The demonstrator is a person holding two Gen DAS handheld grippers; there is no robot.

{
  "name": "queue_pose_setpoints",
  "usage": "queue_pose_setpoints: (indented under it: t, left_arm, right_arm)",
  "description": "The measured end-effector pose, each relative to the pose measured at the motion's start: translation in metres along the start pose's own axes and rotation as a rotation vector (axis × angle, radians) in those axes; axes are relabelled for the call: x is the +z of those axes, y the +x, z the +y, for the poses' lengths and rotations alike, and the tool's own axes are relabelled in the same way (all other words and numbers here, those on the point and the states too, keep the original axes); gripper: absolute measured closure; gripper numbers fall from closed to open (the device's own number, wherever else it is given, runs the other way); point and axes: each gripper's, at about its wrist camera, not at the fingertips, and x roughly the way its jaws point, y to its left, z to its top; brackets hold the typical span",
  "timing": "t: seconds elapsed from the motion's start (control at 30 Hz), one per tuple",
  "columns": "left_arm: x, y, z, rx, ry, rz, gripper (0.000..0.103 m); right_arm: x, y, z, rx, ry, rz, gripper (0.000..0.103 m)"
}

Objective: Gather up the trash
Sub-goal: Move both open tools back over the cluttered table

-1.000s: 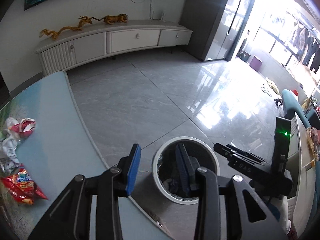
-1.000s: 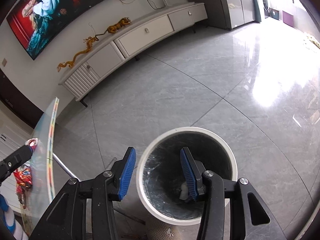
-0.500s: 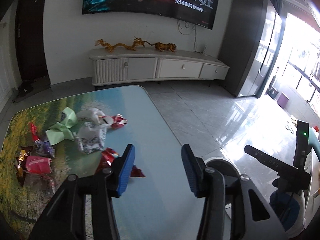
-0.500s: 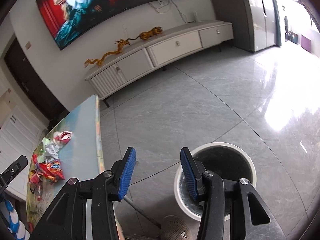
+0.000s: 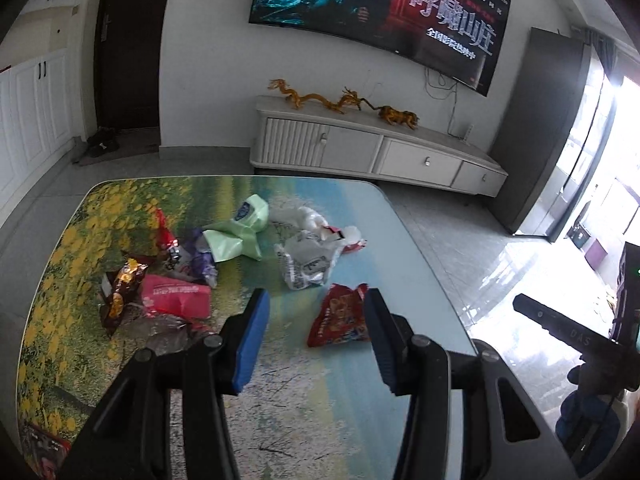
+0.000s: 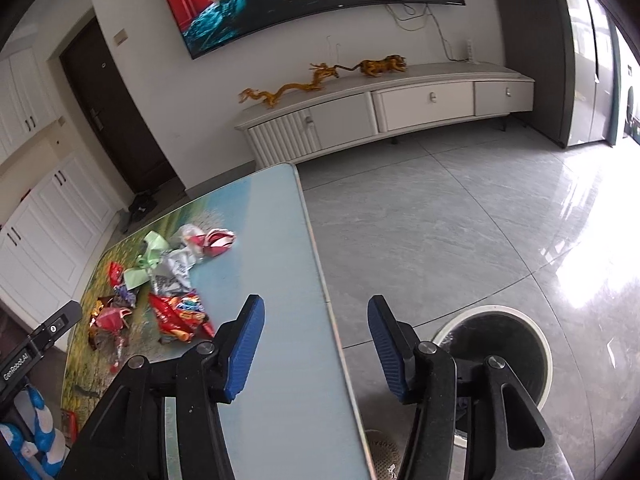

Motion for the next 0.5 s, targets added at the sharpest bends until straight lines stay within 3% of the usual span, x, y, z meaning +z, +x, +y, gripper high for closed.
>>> queue_pose_setpoints:
  t: [0.5]
  left_arm:
    - [-0.018,0.015,0.05,0.086,-0.111,0.061,0.056]
  right_arm:
    - [-0.012,0.023,0.068,0.079,-0.145,0.071,0.045]
